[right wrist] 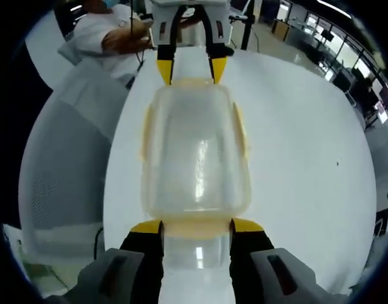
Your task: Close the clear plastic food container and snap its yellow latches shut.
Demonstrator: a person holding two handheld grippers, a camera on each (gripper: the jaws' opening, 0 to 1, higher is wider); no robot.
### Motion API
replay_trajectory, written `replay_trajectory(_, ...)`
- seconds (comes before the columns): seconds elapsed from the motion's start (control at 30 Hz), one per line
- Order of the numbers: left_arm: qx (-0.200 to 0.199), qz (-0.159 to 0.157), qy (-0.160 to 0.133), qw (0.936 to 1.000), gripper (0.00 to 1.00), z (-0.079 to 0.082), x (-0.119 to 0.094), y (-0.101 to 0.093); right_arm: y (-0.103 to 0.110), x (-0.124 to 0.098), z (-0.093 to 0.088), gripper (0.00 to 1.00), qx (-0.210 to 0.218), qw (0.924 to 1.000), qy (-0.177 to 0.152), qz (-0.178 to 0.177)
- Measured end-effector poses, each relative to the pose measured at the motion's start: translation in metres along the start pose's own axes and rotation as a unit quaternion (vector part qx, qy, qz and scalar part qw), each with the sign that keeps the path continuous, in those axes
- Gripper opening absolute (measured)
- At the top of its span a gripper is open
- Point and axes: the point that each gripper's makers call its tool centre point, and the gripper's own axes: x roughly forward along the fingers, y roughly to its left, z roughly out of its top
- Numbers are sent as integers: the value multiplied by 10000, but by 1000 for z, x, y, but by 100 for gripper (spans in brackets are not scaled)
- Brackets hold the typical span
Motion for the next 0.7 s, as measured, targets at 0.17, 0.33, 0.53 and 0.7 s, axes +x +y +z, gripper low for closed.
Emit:
replay_trajectory(0.17,34,-8,-24,10000,39,10,7,-3,2,-3,-9,39,18,10000,39,-25)
replay_trajectory(0.33,36,-24,-73,10000,39,18,10,-3,2,-4,-19,39,45,10000,70,-13)
replay_trajectory(0.53,55,-69,-95,9999,39,26,15,-4,3,-7,-29,39,92,9999,63,-17)
replay_trajectory(0.7,57,-107,-102,9999,39,36,22,-6,5,-8,-41,39,101,9999,106,-16)
